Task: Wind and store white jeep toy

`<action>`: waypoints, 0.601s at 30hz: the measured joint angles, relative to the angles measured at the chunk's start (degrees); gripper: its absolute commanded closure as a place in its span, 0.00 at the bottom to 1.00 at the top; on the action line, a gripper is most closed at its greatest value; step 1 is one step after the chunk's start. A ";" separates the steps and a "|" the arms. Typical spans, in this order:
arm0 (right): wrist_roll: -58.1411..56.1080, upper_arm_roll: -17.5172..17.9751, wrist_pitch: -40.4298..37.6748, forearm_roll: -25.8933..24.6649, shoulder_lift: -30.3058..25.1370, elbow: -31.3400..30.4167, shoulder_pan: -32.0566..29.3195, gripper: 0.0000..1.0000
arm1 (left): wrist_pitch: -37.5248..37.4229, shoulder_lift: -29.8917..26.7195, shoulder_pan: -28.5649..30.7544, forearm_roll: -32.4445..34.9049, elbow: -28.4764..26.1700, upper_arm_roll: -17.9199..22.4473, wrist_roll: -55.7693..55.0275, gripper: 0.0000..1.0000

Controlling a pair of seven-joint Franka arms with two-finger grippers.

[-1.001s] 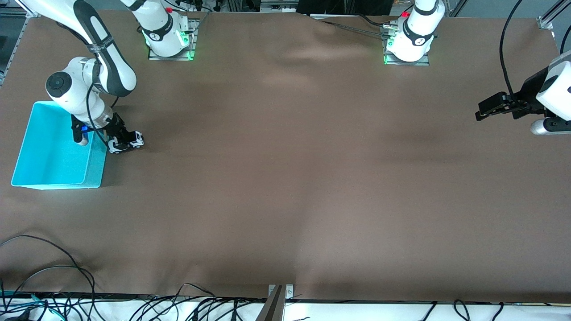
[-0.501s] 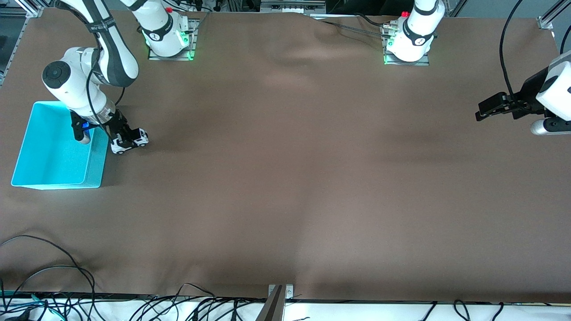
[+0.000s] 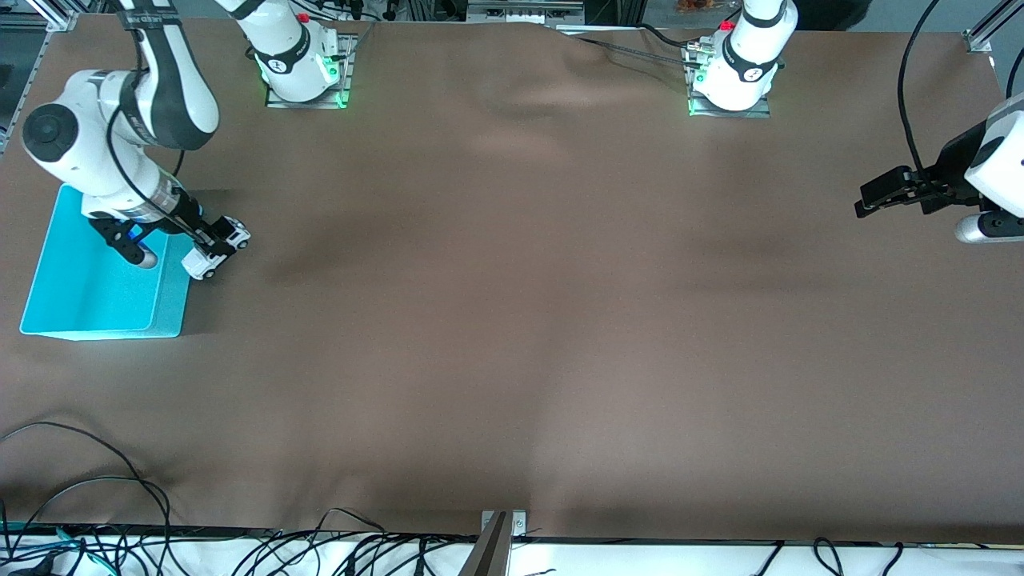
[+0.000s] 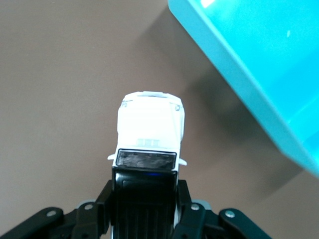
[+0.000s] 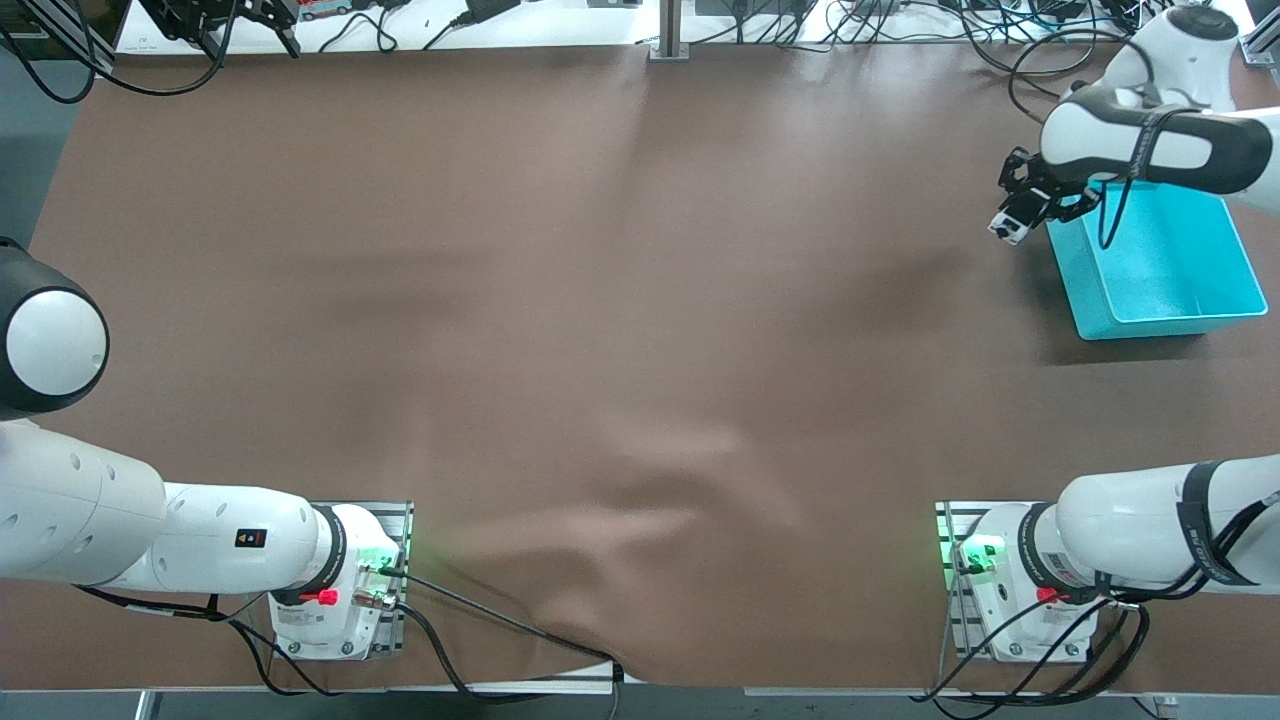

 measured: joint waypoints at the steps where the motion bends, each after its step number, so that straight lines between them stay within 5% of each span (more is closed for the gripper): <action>1: -1.91 -0.51 -0.69 -0.03 -0.03 0.52 -0.07 1.00 | 0.00 0.00 0.00 0.00 0.00 0.00 0.00 0.00; 18: -27.24 -11.35 -3.24 -7.61 2.44 4.68 -1.66 1.00 | 0.00 0.04 0.02 0.00 0.00 0.00 0.00 0.00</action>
